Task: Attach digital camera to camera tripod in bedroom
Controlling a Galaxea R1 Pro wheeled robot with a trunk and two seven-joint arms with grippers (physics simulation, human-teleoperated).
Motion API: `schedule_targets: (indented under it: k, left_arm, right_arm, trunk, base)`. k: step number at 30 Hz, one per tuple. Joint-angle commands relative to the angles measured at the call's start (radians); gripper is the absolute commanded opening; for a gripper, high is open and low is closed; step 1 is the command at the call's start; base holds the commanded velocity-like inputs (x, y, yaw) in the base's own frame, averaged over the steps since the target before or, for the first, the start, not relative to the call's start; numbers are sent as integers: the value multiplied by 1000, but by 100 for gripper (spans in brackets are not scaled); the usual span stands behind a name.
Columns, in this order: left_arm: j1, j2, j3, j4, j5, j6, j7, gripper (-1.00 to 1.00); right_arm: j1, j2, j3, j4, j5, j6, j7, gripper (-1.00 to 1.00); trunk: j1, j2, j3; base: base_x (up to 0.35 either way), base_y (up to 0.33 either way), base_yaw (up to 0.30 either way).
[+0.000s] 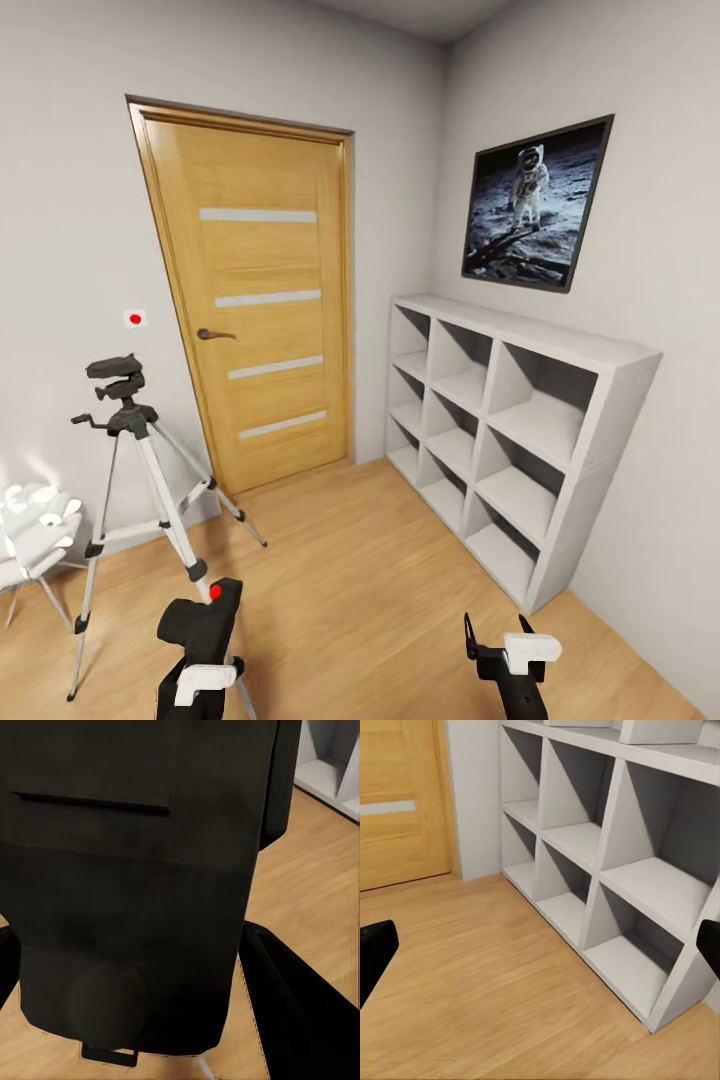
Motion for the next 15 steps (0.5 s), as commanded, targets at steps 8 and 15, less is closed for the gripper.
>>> schedule_targets:
  k: [8, 15]
  left_arm:
    - [-1, -1, -9, 4, 5, -5, 2, -100]
    - [-1, -1, -9, 4, 5, -5, 2, -100]
  right_arm:
    - [0, 0, 4, 1, 6, -1, -9, 100]
    - [0, 0, 4, 1, 6, -3, -9, 100]
  trunk:
    - [1, -1, -13]
    - [1, -1, -25]
  base:
    - [254, -221, 0]
    - [254, -221, 0]
